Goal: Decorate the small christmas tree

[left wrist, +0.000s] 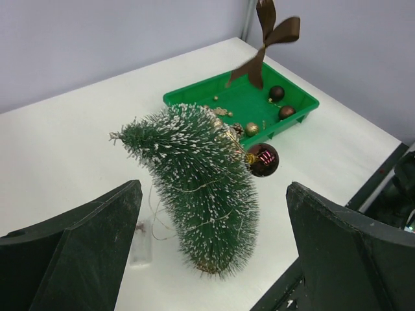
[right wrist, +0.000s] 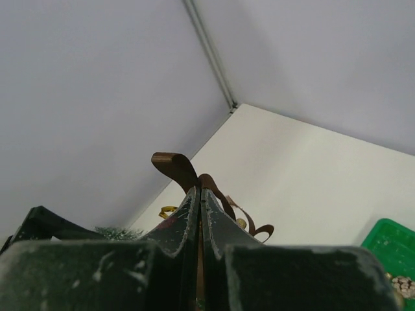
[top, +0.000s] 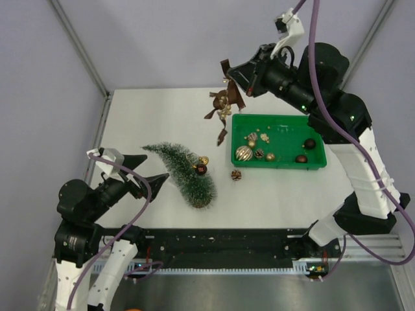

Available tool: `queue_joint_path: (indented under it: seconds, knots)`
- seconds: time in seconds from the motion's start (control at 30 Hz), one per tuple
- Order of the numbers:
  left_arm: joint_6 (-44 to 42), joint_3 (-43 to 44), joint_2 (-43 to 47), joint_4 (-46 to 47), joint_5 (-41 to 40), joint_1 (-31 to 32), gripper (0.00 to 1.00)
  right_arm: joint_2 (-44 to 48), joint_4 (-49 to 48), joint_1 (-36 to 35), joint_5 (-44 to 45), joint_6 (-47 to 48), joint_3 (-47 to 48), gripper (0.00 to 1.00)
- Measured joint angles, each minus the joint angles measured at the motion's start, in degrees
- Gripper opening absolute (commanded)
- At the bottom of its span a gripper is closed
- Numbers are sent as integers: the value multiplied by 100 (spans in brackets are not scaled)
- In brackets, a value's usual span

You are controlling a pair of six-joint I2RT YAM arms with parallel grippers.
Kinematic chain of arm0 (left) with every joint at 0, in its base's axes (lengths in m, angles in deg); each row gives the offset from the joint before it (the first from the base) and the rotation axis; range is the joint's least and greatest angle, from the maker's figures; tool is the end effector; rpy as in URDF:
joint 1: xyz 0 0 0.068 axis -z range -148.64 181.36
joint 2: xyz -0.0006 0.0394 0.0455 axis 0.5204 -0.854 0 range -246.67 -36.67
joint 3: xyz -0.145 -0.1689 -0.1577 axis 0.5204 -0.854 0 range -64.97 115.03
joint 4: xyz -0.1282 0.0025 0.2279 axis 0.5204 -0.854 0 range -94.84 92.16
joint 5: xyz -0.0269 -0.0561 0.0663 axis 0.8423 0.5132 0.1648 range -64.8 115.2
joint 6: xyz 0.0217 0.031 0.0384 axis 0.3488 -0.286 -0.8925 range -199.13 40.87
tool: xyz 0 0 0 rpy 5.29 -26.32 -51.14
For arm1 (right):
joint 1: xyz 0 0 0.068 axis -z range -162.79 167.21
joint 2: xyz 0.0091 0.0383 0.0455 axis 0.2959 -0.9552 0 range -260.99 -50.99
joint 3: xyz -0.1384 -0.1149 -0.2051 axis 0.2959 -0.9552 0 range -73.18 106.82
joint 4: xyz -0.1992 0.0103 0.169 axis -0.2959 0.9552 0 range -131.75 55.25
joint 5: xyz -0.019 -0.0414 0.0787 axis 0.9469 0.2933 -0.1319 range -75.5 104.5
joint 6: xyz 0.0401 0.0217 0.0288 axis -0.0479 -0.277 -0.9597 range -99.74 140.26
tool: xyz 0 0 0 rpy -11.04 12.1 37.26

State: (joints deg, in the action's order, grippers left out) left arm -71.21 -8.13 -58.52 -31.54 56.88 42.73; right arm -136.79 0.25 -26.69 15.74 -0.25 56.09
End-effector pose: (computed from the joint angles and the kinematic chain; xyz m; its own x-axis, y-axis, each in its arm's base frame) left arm 0.0410 -0.0271 0.4037 -0.0722 -0.1051 -0.9918 0.6791 0.7231 -0.1261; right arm 0.1784 0.1705 0.5917 -0.2200 0.2743 -0.9361 -0.6413 0.6825 0.3507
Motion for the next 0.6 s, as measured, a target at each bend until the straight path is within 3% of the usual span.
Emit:
queue_joint_path:
  seconds: [0.3, 0.4, 0.6]
  knots:
    - [-22, 52, -4, -68, -1016, 0, 99, -601, 284, -898, 66, 216, 713, 0]
    - [-22, -37, 22, 28, -946, 0, 98, -608, 328, -1104, 105, 293, 868, 0]
    - [-90, -542, 35, 129, -9, 2, 94, -590, 310, -1224, 127, 391, 918, 0]
